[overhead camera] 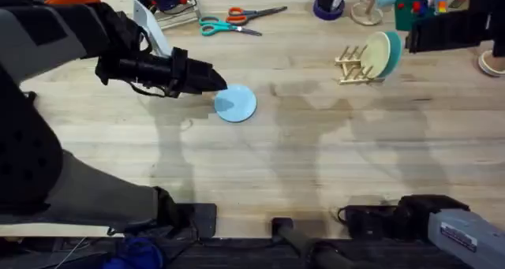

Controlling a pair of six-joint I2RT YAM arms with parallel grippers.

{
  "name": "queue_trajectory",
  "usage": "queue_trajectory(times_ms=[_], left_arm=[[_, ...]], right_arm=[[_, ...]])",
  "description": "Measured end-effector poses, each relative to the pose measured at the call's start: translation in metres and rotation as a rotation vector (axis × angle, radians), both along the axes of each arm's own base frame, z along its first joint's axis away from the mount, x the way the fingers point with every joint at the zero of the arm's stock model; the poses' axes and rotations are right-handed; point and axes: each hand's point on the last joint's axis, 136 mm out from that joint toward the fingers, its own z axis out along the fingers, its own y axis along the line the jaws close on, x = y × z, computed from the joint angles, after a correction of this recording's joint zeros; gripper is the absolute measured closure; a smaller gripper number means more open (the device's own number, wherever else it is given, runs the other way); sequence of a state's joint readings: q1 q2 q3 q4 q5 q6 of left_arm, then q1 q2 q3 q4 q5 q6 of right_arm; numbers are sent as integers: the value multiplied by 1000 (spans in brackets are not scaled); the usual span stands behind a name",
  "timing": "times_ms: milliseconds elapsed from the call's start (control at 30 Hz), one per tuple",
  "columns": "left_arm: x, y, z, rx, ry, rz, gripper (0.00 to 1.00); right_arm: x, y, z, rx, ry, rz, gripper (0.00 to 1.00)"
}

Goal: Pick up the plates from the table one by one and place each into a slot on the dish rack.

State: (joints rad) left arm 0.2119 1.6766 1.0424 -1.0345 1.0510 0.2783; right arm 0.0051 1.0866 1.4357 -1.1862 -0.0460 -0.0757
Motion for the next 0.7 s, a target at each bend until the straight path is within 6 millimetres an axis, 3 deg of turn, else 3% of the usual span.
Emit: queue_trajectory(times_ms=[433, 700], left_arm=[[8, 6, -10, 44, 10, 26, 960], [12, 8, -42, 39, 91, 26, 960]], right_arm=[[0, 0, 0, 0, 0, 0, 8], [0, 0, 0, 0, 0, 0, 7]])
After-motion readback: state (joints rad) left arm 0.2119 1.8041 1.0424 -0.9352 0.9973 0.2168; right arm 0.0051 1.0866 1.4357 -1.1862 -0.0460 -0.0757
